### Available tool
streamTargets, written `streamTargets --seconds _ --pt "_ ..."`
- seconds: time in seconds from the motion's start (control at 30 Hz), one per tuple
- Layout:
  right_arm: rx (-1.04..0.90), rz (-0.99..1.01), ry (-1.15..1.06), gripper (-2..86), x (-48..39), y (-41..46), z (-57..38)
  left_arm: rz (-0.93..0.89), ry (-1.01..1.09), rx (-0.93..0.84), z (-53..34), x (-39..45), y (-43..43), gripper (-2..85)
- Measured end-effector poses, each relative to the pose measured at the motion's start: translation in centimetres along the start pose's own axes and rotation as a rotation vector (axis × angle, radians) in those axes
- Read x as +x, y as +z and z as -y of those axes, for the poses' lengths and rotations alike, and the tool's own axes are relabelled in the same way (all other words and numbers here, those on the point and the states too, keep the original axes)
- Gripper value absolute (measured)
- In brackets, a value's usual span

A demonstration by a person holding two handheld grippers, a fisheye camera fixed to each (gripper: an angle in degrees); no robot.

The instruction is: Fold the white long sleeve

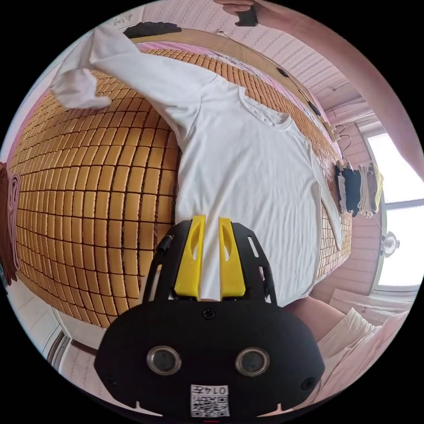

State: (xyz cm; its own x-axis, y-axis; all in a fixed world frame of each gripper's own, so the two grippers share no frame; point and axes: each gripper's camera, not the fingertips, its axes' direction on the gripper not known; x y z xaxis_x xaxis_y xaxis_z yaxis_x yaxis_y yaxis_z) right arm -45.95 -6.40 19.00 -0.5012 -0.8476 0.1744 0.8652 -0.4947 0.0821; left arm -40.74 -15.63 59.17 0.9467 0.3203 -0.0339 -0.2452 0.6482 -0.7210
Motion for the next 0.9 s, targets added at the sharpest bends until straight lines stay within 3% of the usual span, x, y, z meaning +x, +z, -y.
streamTargets --seconds 0.13,0.27,0.4,0.53,0.67,0.77,0.9 --pt "-0.01 -0.058 0.139 6.9 2.4 -0.2 -1.8 -0.044 -0.006 0.092 -3.1 -1.1 -2.6 6.0" --pt "-0.212 -0.058 0.293 8.0 4.4 3.9 -5.3 0.066 -0.071 0.098 -6.1 -4.1 -5.1 6.2" --pt "-0.409 -0.137 0.349 8.0 3.7 8.9 -7.8 0.235 -0.274 0.127 -10.5 -9.9 -8.2 6.0" --pt "-0.479 -0.176 0.391 7.1 3.5 12.0 -8.3 0.34 -0.534 0.144 -15.1 -16.2 -10.0 6.4" --pt "-0.52 -0.212 0.411 2.5 3.3 13.9 -8.1 0.382 -0.486 0.102 -15.1 -18.2 -9.6 8.6" --pt "-0.516 -0.228 0.407 1.1 3.2 14.0 -8.0 0.477 -0.413 -0.077 -13.8 -19.0 -6.5 9.2" --pt "-0.504 -0.233 0.432 0.0 3.3 13.8 -8.0 0.37 -0.338 -0.071 -13.6 -19.0 -7.1 0.2"
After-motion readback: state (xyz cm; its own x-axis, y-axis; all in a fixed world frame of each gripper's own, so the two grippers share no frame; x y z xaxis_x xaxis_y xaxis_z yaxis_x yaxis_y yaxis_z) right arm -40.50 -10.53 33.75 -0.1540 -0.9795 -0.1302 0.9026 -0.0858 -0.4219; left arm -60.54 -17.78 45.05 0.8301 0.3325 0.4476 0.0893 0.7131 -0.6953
